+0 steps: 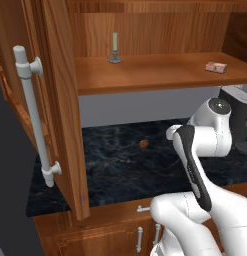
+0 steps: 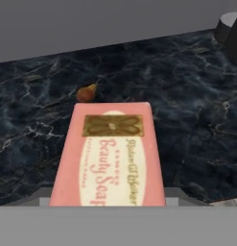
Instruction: Pick the bar soap and bar soap from the cabinet and place them on the counter.
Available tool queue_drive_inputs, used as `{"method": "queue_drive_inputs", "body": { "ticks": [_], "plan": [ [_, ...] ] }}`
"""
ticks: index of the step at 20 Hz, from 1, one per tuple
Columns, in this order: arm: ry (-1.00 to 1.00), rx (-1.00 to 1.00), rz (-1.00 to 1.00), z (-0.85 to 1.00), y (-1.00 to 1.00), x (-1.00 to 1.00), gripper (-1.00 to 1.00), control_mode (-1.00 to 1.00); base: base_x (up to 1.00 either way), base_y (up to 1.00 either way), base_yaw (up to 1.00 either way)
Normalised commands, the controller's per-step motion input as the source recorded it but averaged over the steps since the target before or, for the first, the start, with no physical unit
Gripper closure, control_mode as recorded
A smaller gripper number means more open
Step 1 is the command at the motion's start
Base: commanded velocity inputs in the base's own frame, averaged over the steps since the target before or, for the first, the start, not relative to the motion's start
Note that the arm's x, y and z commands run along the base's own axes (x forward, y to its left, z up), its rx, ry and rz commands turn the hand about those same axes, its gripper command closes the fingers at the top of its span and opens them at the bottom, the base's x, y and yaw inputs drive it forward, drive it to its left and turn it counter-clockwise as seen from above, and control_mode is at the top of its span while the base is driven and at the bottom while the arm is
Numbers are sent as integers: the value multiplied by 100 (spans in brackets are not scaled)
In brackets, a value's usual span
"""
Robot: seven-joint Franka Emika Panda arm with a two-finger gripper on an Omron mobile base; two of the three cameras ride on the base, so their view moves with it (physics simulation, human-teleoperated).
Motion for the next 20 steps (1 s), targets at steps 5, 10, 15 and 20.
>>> {"method": "queue_drive_inputs", "body": {
  "ticks": [5,10,15,20],
  "plan": [
    [3,0,0,-28,-7,23,100,-100,0,0,0],
    [3,0,0,-25,-5,16,100,-100,0,0,0],
    [5,0,0,-29,-3,21,100,-100,0,0,0],
    [7,0,0,-33,-1,25,100,-100,0,0,0]
  ]
}}
